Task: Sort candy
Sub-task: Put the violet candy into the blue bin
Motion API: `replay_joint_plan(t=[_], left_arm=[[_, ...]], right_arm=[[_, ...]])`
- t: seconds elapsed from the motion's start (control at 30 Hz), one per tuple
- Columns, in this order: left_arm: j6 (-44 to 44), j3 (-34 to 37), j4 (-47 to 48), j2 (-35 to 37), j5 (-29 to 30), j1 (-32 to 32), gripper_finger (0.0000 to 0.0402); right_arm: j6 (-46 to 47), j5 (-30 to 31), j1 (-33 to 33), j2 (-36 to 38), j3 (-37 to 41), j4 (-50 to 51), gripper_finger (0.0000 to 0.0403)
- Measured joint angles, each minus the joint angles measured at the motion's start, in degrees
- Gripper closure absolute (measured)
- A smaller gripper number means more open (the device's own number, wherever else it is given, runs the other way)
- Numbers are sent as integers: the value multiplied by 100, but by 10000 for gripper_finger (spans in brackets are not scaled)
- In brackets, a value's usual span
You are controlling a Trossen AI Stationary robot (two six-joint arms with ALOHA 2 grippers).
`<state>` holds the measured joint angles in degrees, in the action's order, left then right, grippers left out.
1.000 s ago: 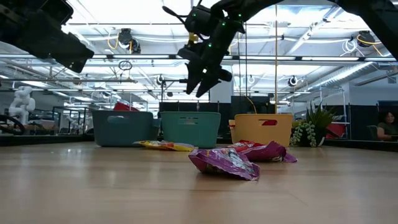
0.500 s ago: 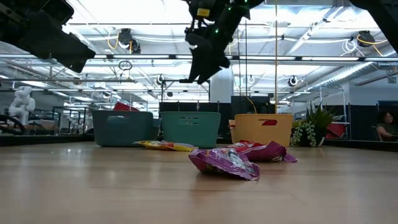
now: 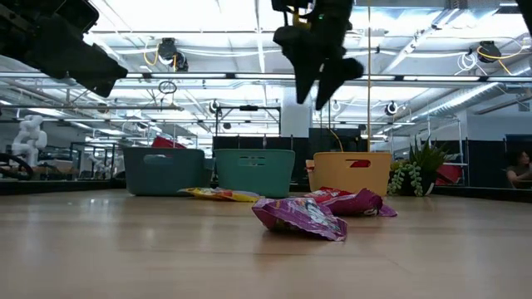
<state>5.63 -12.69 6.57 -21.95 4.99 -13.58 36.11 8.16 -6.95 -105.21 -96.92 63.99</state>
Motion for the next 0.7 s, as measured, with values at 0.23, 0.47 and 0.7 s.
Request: replay_joint_plan(t=[0.23, 0.47, 0.7], left_arm=[[-4, 0, 9, 0, 0, 0, 297], [-4, 0, 22, 0, 0, 2, 297], [-4, 0, 24, 0, 0, 0, 297]], right_arm=[[2353, 73, 895, 44, 778, -173, 183], [4362, 75, 1802, 37, 1537, -878, 184], [5863, 74, 2375, -35, 2365, -2014, 184]])
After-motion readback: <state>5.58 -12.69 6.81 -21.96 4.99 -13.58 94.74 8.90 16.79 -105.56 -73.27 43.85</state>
